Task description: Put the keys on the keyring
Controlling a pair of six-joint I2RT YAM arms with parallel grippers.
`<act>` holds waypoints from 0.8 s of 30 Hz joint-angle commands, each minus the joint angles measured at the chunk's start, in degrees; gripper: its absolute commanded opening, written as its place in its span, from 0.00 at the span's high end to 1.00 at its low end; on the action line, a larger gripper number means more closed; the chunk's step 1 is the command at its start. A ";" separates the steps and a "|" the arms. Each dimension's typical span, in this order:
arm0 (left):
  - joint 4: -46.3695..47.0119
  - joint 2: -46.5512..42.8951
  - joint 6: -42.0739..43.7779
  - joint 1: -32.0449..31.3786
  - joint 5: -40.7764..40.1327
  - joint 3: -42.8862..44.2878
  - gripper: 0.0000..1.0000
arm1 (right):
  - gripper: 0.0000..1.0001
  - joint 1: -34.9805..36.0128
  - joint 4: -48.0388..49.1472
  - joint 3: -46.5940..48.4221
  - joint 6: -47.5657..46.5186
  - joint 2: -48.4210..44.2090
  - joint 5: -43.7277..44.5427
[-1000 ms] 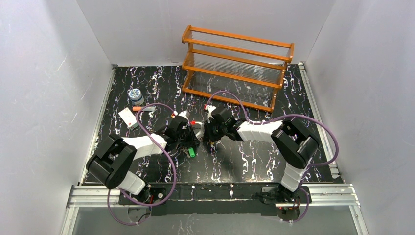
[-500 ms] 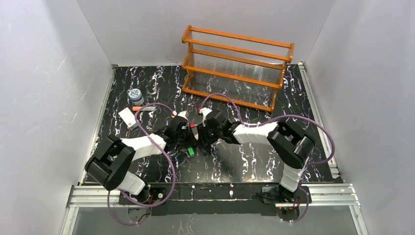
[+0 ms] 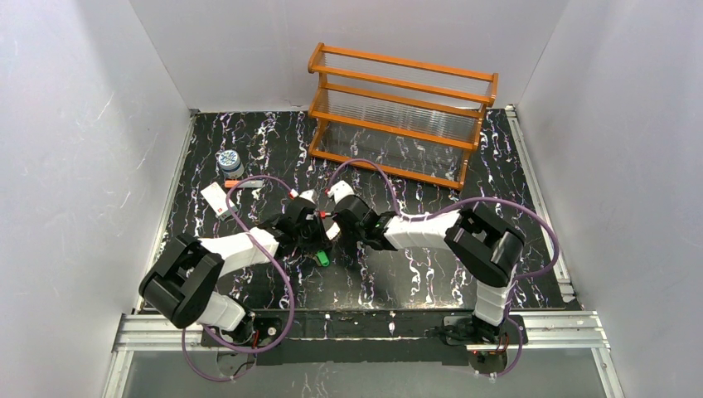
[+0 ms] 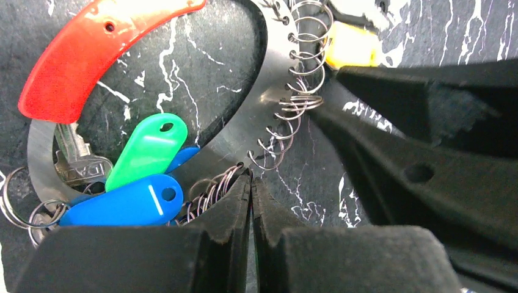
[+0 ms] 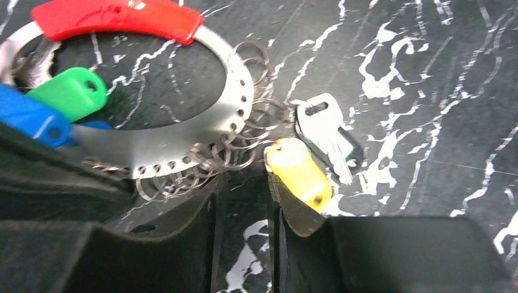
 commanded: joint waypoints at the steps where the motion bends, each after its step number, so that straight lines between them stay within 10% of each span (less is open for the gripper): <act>1: -5.06 -2.33 1.12 0.07 -0.57 -1.53 0.96 | 0.62 -0.99 0.45 2.89 -3.05 -0.43 2.87; 24: -6.22 -13.29 2.53 0.12 1.48 -0.89 0.75 | 0.55 -13.57 5.97 -5.71 10.35 -10.81 -34.92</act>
